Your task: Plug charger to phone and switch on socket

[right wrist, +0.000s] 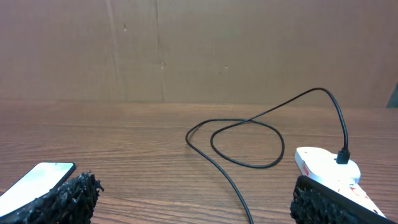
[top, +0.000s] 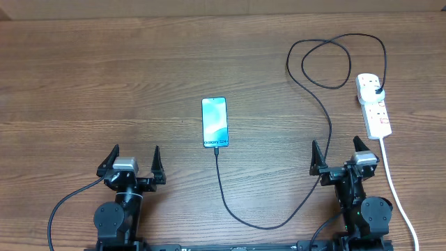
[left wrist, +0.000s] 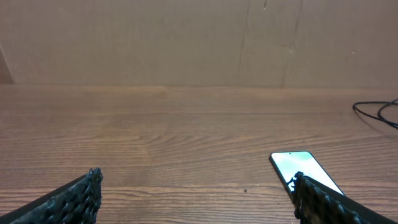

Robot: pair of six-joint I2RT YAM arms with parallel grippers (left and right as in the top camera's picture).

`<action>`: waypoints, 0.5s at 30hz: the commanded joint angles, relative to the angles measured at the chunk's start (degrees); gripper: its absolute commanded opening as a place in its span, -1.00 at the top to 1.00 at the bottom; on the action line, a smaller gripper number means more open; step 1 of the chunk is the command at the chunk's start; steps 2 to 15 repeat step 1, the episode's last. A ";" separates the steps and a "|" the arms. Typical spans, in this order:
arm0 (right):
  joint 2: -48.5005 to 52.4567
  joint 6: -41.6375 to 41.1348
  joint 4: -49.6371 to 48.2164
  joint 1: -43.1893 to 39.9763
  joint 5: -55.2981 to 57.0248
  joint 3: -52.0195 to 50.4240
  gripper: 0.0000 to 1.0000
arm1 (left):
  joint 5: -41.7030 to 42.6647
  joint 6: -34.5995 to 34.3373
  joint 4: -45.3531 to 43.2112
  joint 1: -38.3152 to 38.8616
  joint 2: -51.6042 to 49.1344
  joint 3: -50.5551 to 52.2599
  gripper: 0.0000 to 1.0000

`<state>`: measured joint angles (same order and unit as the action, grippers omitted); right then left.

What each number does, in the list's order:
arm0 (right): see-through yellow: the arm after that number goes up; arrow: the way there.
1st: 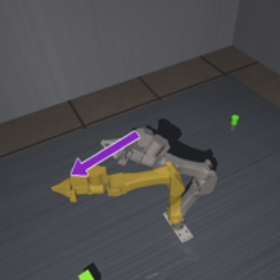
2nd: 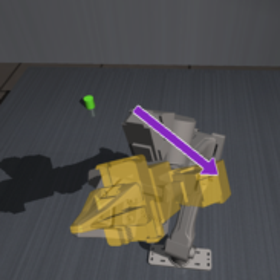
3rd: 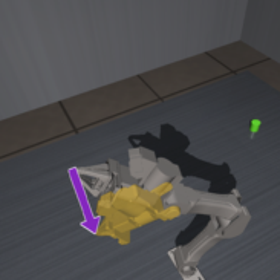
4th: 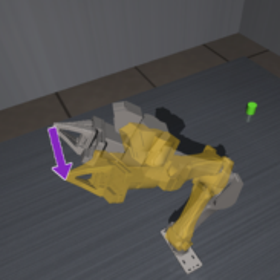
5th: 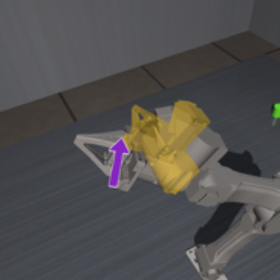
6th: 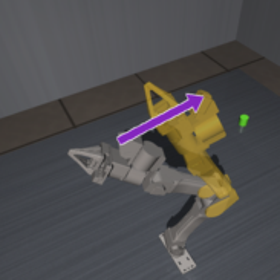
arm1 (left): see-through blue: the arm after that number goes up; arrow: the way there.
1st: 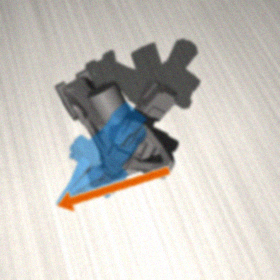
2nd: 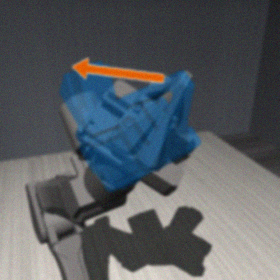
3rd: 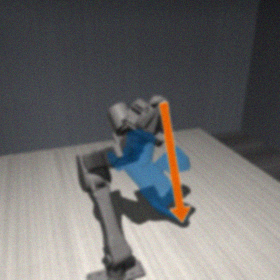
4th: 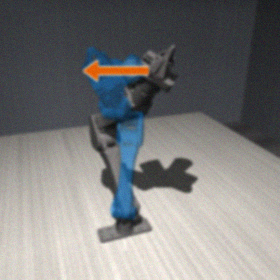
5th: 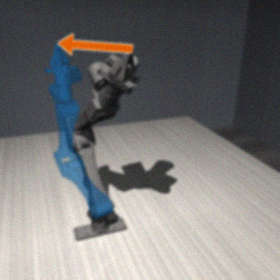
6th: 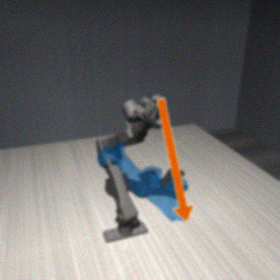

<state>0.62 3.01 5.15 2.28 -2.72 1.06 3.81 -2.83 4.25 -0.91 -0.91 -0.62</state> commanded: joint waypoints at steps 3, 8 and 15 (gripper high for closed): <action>-0.46 0.26 -0.44 0.28 0.11 -0.57 -1.00 | -0.61 -0.37 0.00 -0.20 0.70 0.35 -1.00; -0.46 0.26 -0.44 0.28 0.11 -0.57 -1.00 | -0.61 -0.37 0.00 -0.20 0.70 0.35 -1.00; -0.46 0.26 -0.44 0.28 0.11 -0.57 -1.00 | -0.61 -0.37 0.00 -0.20 0.70 0.35 -1.00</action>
